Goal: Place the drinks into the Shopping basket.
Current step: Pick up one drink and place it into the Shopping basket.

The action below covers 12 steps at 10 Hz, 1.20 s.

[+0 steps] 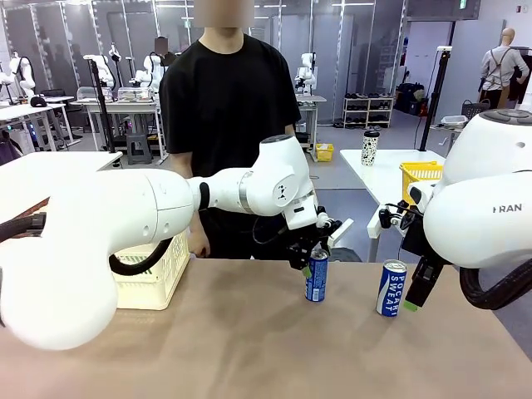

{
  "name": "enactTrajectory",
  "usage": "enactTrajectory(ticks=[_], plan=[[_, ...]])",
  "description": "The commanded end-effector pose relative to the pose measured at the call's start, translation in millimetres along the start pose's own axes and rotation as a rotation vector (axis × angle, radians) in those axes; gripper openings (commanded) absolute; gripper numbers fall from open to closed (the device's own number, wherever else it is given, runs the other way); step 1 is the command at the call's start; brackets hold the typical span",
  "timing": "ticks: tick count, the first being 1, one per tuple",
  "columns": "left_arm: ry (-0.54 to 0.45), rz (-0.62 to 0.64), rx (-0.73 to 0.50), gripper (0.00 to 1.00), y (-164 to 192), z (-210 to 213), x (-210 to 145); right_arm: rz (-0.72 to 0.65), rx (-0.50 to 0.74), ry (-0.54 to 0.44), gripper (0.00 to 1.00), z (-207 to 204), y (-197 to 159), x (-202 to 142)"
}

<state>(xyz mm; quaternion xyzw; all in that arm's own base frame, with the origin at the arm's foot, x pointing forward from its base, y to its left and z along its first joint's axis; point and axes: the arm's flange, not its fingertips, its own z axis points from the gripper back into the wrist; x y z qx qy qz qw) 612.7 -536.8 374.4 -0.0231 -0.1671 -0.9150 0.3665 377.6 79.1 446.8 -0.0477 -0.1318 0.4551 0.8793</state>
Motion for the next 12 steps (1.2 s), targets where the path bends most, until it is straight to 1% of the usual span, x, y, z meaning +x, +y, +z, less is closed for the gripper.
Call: enactTrajectory(ticks=[1,6,7,8,9,10,11,12], plan=[[-0.041,-0.007,-0.026,0.91,36.4,1.7,-6.8,-0.002,0.0,0.001,1.0,-0.1,-0.5,-0.3],[-0.038,0.011,-0.042,0.84,39.0,0.0,-9.5,-0.002,0.0,0.001,1.0,-0.1,-0.5,-0.3],[-0.039,0.018,-0.045,0.77,39.6,-1.4,-10.7,-0.002,0.0,0.001,1.0,-0.1,-0.5,-0.3],[-0.036,0.023,-0.043,0.73,39.6,-2.7,-12.5,-0.002,0.0,0.001,1.0,-0.1,-0.5,-0.3],[-0.046,0.04,-0.041,0.61,40.0,-2.7,-13.1,-0.002,0.0,0.001,1.0,-0.1,-0.5,-0.3],[-0.056,0.048,-0.031,0.54,40.8,-2.2,-13.7,-0.002,0.0,0.001,1.0,-0.1,-0.5,-0.3],[-0.064,0.057,-0.026,0.42,41.7,-1.6,-13.2,-0.002,0.0,0.001,1.0,-0.1,-0.5,-0.3],[-0.067,0.06,-0.03,0.35,42.0,-0.8,-12.2,-0.002,0.0,0.001,1.0,-0.1,-0.5,-0.3]])
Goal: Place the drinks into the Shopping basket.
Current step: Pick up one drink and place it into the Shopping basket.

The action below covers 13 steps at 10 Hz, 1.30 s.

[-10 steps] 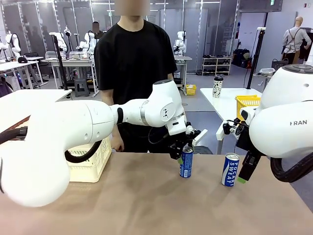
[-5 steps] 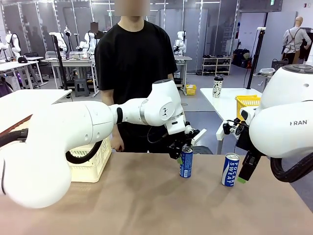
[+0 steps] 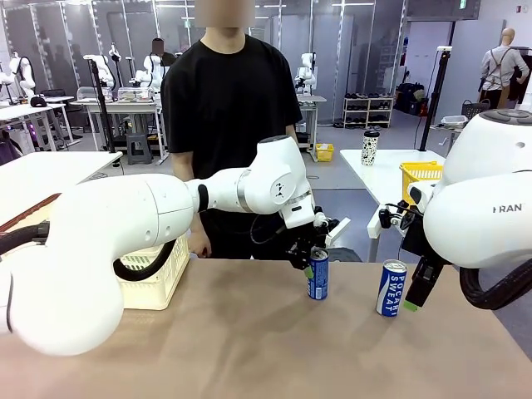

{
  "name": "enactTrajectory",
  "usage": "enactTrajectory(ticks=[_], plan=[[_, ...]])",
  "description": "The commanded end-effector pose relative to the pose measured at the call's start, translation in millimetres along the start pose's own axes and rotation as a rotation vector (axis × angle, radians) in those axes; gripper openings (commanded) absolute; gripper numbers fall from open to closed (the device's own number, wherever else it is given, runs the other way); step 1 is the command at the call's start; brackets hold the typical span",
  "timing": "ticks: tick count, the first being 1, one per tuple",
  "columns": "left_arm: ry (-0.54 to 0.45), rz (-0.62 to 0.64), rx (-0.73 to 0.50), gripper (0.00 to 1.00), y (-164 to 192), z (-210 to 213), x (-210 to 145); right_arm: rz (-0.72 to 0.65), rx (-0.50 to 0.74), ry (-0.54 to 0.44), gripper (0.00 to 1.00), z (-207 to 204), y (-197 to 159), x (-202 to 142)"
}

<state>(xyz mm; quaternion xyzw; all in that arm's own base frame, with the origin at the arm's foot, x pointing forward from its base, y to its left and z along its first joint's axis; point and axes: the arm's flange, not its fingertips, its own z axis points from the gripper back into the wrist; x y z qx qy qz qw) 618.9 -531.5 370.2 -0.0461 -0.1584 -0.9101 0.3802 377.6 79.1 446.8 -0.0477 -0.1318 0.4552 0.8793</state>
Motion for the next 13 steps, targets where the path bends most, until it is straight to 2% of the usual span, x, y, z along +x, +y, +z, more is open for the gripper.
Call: enactTrajectory(ticks=[1,2,3,5,7,10,13], plan=[[-0.045,0.022,-0.011,0.22,42.8,2.8,-1.5,-0.002,0.0,0.001,1.0,-0.1,-0.5,-0.3],[-0.043,0.02,-0.019,0.15,43.1,2.2,-0.3,-0.002,0.0,0.001,1.0,-0.1,-0.5,-0.3],[-0.048,0.031,-0.031,0.02,43.1,2.2,0.3,-0.002,0.0,0.001,1.0,-0.1,-0.5,-0.3],[-0.038,0.052,-0.07,0.03,44.0,5.6,6.2,-0.002,0.0,0.001,1.0,-0.1,-0.5,-0.3],[-0.073,0.063,-0.064,0.03,41.8,12.4,5.1,-0.002,0.0,0.001,1.0,-0.1,-0.5,-0.3],[-0.093,0.065,-0.071,0.03,25.6,43.4,9.9,-0.002,0.0,0.001,1.0,-0.1,-0.5,-0.3],[-0.014,0.11,-0.064,0.03,-8.8,90.0,6.2,-0.002,0.0,0.001,1.0,-0.1,-0.5,-0.3]])
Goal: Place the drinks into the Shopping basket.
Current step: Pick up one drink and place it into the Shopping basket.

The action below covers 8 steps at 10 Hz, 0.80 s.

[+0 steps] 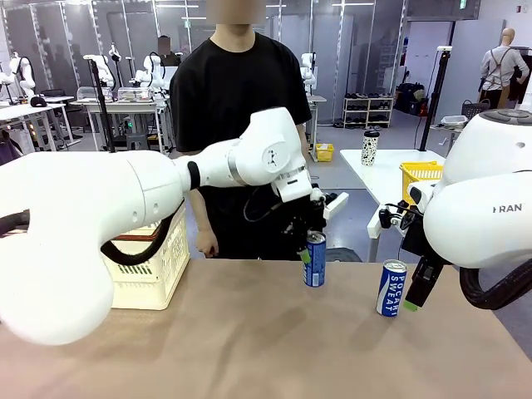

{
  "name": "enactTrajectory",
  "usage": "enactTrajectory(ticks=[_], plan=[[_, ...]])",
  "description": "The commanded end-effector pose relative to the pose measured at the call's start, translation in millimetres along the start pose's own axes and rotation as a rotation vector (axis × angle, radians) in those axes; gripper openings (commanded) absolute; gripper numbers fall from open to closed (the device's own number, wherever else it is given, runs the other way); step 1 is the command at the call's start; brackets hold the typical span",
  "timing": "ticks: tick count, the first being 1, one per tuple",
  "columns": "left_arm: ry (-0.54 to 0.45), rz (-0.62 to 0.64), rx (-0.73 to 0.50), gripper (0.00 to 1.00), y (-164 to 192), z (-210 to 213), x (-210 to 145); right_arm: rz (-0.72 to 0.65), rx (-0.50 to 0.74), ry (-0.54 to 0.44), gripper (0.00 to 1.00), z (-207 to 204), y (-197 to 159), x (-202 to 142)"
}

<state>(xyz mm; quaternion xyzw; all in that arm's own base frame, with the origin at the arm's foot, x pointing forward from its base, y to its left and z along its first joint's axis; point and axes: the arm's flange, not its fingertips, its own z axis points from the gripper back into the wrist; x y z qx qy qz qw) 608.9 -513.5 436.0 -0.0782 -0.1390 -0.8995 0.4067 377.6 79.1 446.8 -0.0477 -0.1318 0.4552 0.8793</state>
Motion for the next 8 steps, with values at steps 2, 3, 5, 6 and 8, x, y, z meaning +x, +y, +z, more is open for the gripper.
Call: enactTrajectory(ticks=[2,3,5,6,8], plan=[[0.024,0.083,0.037,0.03,-34.7,54.8,-11.2,-0.002,0.0,0.001,1.0,-0.1,-0.5,-0.4],[0.013,0.101,0.065,0.03,-51.6,73.5,-17.4,-0.002,0.0,0.001,1.0,-0.1,-0.5,-0.4],[0.039,0.133,0.07,0.03,-90.3,106.7,-26.4,-0.002,0.0,0.001,1.0,-0.1,-0.5,-0.4],[0.05,0.149,0.056,0.03,-109.6,120.3,-27.7,-0.002,0.0,0.001,1.0,-0.1,-0.5,-0.4],[0.067,0.195,0.05,0.03,-158.2,150.8,-35.8,-0.002,0.0,0.001,1.0,-0.1,-0.5,-0.4]])
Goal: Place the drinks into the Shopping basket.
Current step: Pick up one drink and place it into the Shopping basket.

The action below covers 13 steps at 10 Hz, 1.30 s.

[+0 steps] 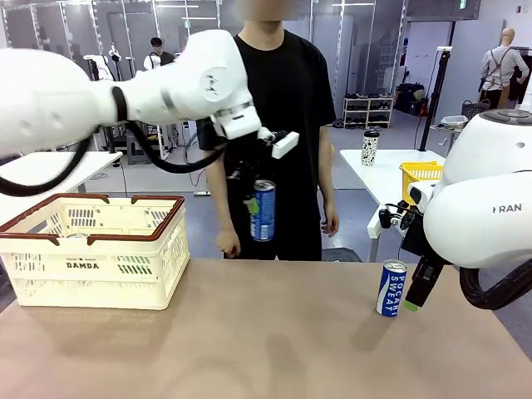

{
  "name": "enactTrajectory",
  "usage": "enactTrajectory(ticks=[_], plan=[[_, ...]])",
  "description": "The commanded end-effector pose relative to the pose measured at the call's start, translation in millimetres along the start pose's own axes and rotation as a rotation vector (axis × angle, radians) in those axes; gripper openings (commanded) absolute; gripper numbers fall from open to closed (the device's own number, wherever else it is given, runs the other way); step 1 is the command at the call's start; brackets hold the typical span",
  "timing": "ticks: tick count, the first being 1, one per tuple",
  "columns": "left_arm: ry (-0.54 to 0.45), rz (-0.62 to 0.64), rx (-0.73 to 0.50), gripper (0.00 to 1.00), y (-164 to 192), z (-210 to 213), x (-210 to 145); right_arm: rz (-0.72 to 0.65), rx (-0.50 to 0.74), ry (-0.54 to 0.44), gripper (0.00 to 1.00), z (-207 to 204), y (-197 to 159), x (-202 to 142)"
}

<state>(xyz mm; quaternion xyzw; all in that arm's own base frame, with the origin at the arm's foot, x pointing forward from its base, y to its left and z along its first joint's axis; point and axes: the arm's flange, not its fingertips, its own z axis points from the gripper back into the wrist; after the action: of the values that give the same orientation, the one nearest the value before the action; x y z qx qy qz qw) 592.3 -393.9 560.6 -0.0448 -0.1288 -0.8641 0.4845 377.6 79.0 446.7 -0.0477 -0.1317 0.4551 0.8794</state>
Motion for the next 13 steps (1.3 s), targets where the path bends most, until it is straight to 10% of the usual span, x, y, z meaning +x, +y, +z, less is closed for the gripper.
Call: enactTrajectory(ticks=[1,6,11,12,13], plan=[[-0.014,0.051,0.026,0.03,-113.9,11.5,-17.4,-0.002,0.0,0.0,1.0,0.0,-0.4,-0.3],[-0.067,0.022,0.127,0.03,-174.5,47.8,-44.7,-0.002,0.0,0.0,1.0,0.0,-0.4,-0.3],[-0.029,0.085,0.081,0.03,-148.7,49.0,-43.4,-0.002,0.0,0.0,1.0,0.0,-0.4,-0.3],[-0.042,0.072,0.08,0.58,-154.7,40.6,-46.7,-0.002,0.0,0.0,1.0,0.0,-0.4,-0.3],[0.05,0.08,0.147,0.58,-143.5,48.2,-55.7,-0.002,0.0,0.0,1.0,0.0,-0.4,-0.3]])
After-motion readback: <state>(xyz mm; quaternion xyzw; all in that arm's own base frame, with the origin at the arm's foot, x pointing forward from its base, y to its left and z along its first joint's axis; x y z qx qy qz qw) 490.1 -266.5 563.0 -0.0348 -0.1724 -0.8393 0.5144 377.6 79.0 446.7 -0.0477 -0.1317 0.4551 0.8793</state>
